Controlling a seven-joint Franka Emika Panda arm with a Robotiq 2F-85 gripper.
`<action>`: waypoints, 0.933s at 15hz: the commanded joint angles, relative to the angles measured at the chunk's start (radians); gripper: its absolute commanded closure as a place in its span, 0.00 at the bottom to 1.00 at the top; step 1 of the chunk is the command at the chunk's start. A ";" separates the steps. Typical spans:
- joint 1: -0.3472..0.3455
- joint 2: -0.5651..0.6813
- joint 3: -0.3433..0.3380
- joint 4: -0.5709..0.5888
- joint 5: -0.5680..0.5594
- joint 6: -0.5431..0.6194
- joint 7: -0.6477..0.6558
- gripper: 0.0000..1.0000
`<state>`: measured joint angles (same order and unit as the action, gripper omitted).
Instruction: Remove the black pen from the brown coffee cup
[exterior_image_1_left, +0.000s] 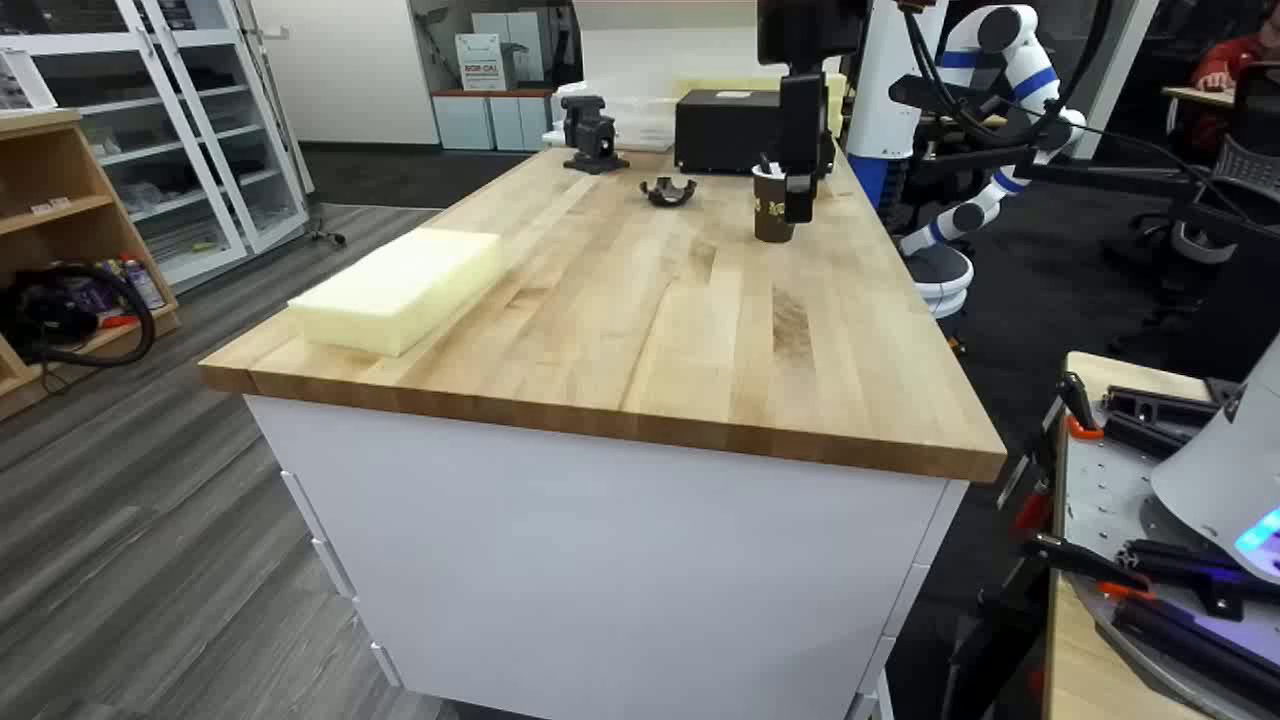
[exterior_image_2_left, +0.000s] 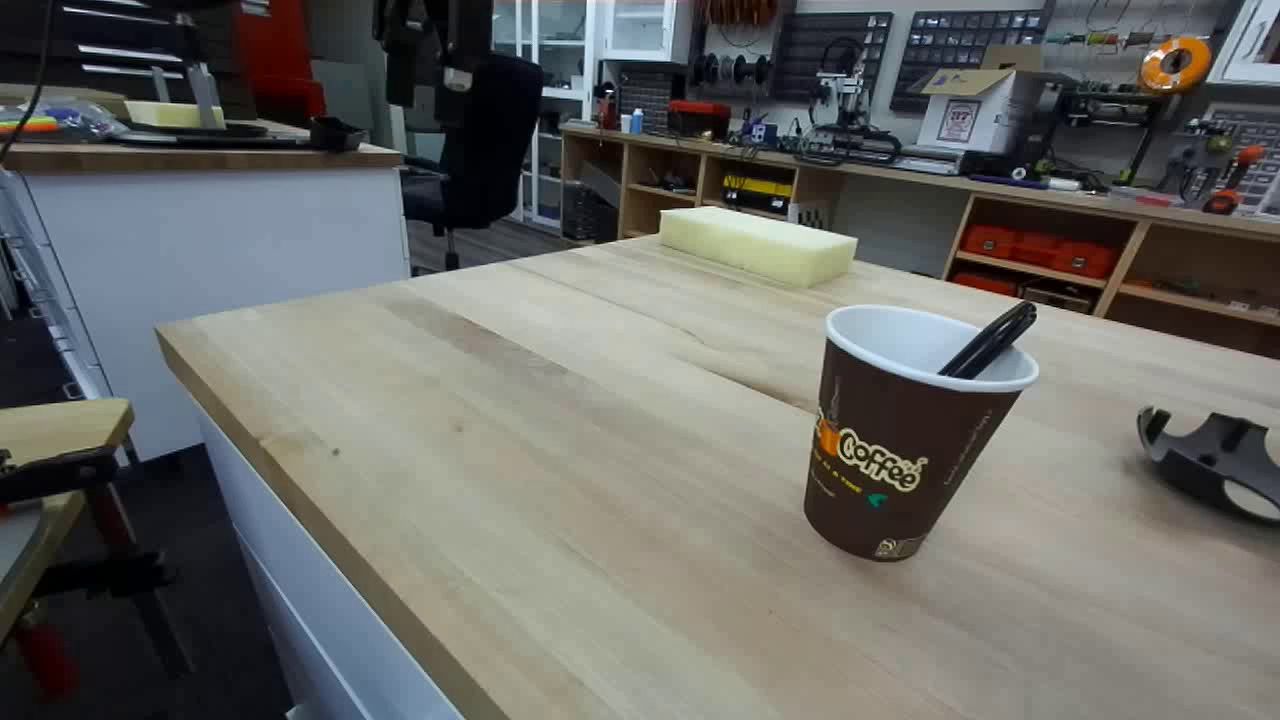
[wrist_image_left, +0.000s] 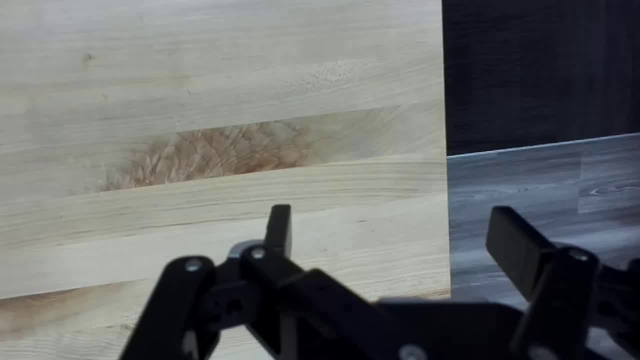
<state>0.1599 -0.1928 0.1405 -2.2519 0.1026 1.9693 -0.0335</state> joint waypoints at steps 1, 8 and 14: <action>-0.002 0.000 0.002 0.002 0.000 -0.002 0.000 0.00; -0.002 0.000 0.002 0.002 0.000 -0.002 0.000 0.00; -0.041 -0.054 -0.007 -0.030 -0.088 -0.018 0.110 0.00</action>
<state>0.1527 -0.1936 0.1380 -2.2523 0.0856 1.9680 -0.0154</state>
